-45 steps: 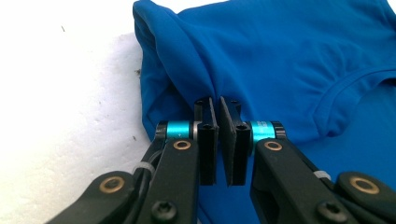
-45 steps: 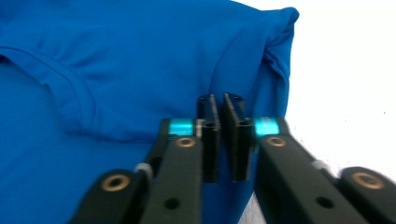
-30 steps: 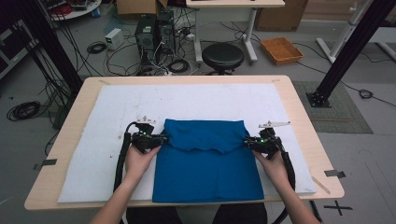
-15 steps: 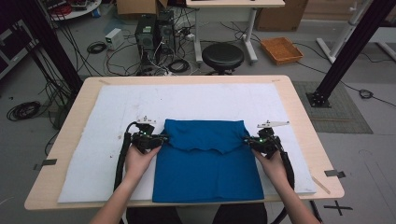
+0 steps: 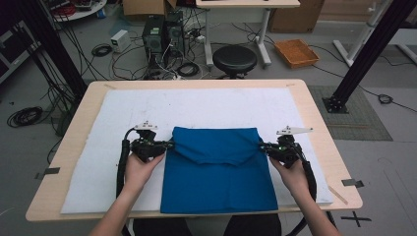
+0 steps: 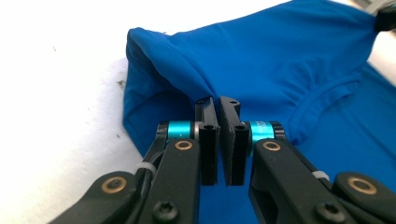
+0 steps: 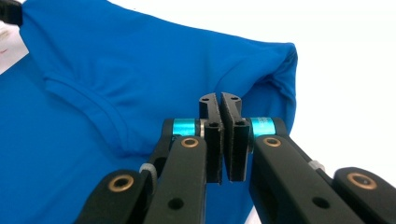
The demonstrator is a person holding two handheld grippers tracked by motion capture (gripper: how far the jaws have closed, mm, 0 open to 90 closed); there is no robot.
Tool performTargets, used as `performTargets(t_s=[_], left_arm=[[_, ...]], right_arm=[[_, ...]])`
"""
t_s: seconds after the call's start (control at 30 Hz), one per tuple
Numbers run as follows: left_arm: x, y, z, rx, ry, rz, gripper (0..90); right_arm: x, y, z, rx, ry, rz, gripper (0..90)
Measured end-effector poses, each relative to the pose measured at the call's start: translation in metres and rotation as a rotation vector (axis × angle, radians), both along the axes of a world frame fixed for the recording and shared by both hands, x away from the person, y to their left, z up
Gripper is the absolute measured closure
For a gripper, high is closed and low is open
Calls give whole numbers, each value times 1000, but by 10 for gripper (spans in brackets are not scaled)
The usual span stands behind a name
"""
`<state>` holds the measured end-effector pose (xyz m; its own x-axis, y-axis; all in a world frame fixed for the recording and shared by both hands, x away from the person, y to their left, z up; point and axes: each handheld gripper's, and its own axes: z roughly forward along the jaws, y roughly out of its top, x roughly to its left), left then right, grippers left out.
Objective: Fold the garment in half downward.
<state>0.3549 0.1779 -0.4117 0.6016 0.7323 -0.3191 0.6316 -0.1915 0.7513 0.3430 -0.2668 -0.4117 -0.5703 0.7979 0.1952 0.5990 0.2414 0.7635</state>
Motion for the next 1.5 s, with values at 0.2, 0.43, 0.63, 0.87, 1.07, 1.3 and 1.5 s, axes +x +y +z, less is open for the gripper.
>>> performTargets(t_s=[0.2,0.43,0.63,0.87,1.07,1.3,1.5], left_arm=[[-27,-2,9,-3,8,-58,863],[-66,1,12,-12,30,-101,862],[-96,2,9,-6,57,-146,862],[-116,6,3,-2,94,-165,861],[-125,5,-7,16,116,-170,860],[-130,-1,-14,76,117,-186,858],[-126,0,-12,109,89,-150,628]], right_arm=[[-24,-4,7,-7,-7,37,883],[-55,-11,12,5,2,70,883],[-85,-15,12,11,14,104,883],[-110,-19,10,-5,20,123,882],[-124,-20,2,-30,25,129,882],[-131,-17,-7,-69,37,141,881],[-126,-18,-6,-73,25,120,734]])
